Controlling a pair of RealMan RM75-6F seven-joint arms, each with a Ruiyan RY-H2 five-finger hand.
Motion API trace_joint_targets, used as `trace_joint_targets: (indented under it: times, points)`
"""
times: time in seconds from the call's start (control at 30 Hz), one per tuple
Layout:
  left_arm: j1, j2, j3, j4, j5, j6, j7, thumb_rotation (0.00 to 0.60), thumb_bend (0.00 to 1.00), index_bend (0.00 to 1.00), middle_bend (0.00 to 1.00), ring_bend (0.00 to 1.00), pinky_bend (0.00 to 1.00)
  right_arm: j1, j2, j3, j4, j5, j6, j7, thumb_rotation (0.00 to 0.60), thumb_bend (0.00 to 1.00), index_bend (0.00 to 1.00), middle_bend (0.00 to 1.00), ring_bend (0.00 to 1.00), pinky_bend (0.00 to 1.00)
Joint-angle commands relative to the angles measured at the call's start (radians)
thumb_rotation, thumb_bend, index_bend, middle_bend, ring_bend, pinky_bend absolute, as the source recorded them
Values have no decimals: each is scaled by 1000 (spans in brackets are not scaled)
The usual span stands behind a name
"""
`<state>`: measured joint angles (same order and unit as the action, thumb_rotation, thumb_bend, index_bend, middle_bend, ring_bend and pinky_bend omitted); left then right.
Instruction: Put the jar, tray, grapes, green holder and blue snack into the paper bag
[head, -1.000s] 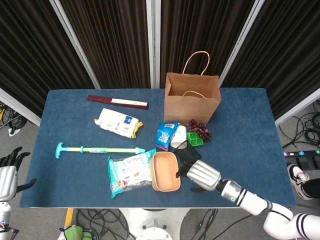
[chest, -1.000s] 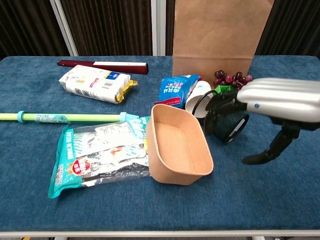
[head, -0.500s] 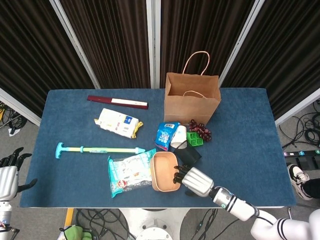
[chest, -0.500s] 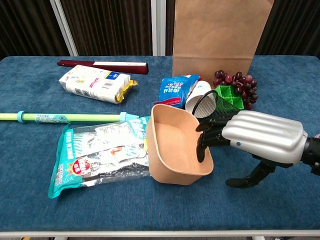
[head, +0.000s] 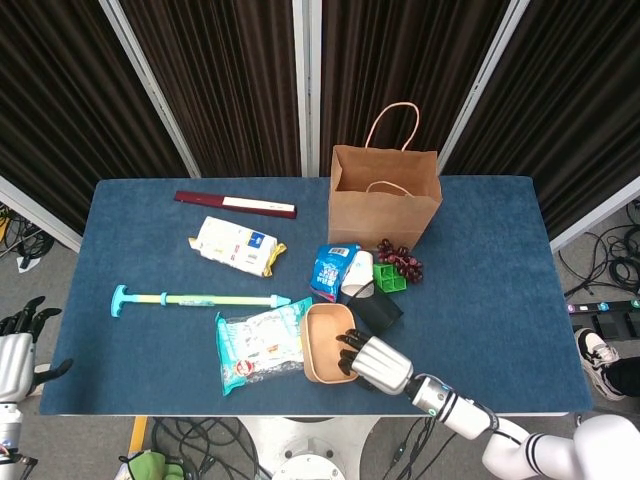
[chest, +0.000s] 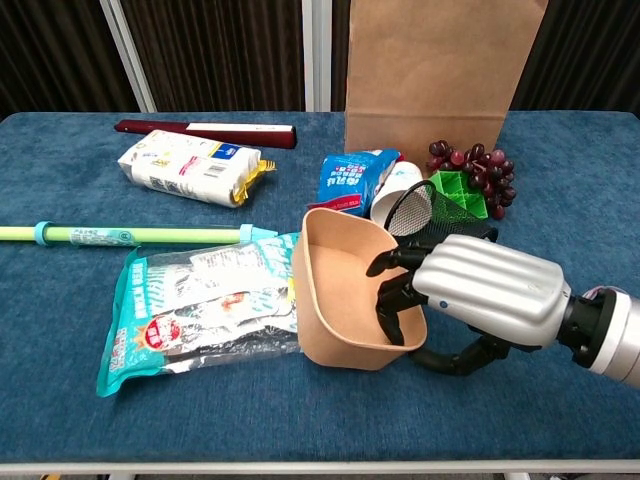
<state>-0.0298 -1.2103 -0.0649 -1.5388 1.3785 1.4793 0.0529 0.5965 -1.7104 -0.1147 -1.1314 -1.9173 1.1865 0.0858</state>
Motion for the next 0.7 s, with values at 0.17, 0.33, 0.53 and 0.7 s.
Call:
trace_joint_targets:
  times: [0.17, 0.33, 0.53, 0.7]
  points:
    - [0, -2, 0, 6, 2, -1, -5, 600, 95, 321, 236, 235, 225, 4, -42, -14, 75, -23, 85, 60, 600, 400, 699, 588, 270, 279]
    - [-1, -1, -2, 6, 0, -2, -5, 600, 95, 321, 236, 235, 225, 37, 0, -4, 34, -51, 128, 56, 600, 400, 709, 594, 272, 281]
    - [-4, 2, -4, 1, 4, -1, -1, 600, 95, 322, 236, 235, 225, 105, 119, 45, -133, -64, 151, 62, 600, 402, 709, 593, 272, 282]
    - [-6, 6, -4, -4, 4, -3, 5, 600, 96, 321, 236, 235, 225, 143, 206, 116, -258, -37, 169, 63, 600, 402, 709, 593, 273, 284]
